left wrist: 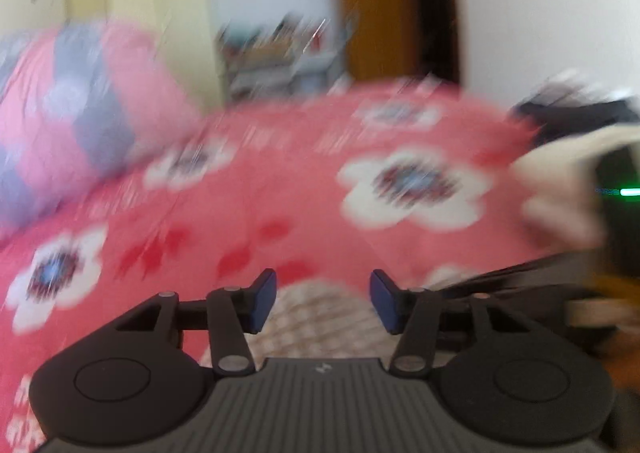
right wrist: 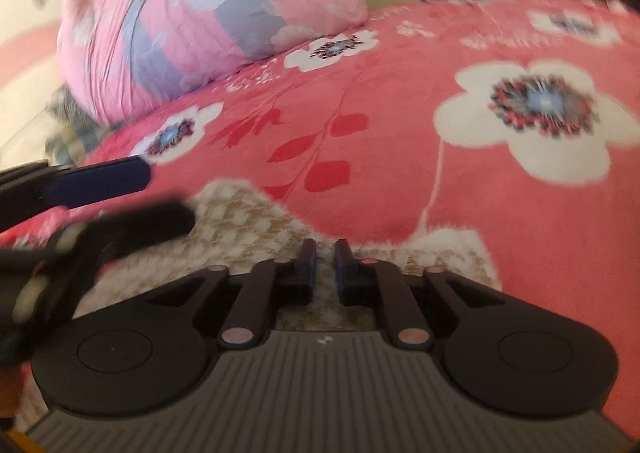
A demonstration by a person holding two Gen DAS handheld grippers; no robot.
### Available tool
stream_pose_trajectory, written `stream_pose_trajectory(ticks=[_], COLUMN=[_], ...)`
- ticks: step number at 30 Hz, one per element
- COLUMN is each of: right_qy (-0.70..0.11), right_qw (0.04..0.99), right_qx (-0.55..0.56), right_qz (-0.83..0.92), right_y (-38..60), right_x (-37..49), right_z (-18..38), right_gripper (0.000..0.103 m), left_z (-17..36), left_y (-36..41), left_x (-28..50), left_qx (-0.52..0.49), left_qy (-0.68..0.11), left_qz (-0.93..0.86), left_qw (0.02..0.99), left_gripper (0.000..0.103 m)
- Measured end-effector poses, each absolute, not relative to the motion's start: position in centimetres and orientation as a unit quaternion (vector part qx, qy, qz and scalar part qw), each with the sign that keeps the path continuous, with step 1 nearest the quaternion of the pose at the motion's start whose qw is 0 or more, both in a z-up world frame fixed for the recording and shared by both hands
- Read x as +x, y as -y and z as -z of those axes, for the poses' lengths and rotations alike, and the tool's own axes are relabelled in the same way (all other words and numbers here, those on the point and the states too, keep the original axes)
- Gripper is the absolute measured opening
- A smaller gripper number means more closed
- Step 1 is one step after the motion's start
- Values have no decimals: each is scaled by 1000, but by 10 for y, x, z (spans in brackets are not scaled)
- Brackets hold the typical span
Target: Fold clothes
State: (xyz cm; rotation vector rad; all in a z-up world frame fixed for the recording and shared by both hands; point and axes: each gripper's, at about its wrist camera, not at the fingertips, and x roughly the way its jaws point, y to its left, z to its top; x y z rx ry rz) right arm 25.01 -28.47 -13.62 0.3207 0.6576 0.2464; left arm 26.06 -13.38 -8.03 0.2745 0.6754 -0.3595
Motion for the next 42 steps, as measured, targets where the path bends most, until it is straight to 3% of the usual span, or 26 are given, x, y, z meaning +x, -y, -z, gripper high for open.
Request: stream_pose_trajectory(ticks=[9, 14, 20, 24, 28, 29, 31, 34, 38, 42], right_qy=[-324, -317, -262, -223, -297, -275, -288, -301, -268, -334], right_qw=[920, 922, 942, 958, 945, 952, 944, 946, 953, 931], right_qx=[184, 187, 179, 112, 37, 40, 102, 59, 35, -48], right_qz=[-122, -122, -106, -139, -132, -129, -121, -109, -139, -138], right_y=[290, 291, 303, 292, 268, 269, 281, 274, 268, 244], right_x=[254, 248, 178, 101, 80, 74, 79, 74, 22, 20], right_z=[142, 138, 86, 59, 117, 130, 123, 98, 68, 123], right_gripper=[8, 8, 14, 14, 14, 14, 14, 15, 16, 15], left_z=[99, 82, 38, 55, 96, 97, 87, 72, 78, 106], left_y=[129, 119, 88, 83, 80, 80, 79, 69, 63, 79], left_x=[269, 250, 144, 89, 80, 80, 82, 63, 32, 20], left_qx=[122, 118, 115, 158, 161, 160, 146, 144, 164, 218], left_qy=[-331, -311, -220, -232, -249, -244, -254, -241, -255, -241], left_qz=[163, 156, 231, 265, 251, 249, 246, 255, 275, 245], left_qw=[921, 930, 941, 923, 921, 924, 924, 925, 912, 913], left_gripper=[61, 59, 57, 56, 61, 62, 60, 50, 51, 57])
